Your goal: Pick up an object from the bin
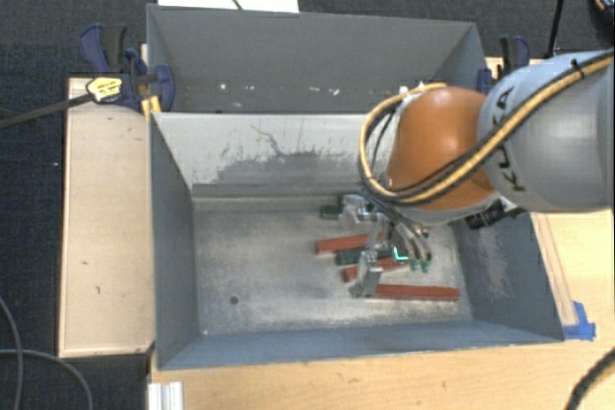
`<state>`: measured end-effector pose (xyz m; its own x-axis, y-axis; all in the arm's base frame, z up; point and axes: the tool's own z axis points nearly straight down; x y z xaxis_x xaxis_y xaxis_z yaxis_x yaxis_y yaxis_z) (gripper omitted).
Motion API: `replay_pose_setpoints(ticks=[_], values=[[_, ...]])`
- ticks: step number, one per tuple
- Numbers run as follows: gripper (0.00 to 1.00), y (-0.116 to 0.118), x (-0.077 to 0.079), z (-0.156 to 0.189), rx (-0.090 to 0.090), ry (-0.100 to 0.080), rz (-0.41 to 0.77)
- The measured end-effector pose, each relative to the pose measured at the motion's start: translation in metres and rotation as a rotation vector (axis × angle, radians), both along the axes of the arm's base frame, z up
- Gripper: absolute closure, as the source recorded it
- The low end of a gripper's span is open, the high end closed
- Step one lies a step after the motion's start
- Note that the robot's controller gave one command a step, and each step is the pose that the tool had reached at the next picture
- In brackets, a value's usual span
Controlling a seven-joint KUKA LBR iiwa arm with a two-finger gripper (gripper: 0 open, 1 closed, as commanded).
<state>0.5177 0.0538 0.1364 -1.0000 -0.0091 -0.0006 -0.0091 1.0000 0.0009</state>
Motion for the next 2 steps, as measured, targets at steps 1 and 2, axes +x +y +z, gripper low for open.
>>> replay_pose_setpoints(ticks=[1,2], values=[[0.00,-0.014,0.068,-0.066,0.001,-0.003,0.146],[0.00,-0.098,0.067,-0.065,-0.004,-0.006,0.189]])
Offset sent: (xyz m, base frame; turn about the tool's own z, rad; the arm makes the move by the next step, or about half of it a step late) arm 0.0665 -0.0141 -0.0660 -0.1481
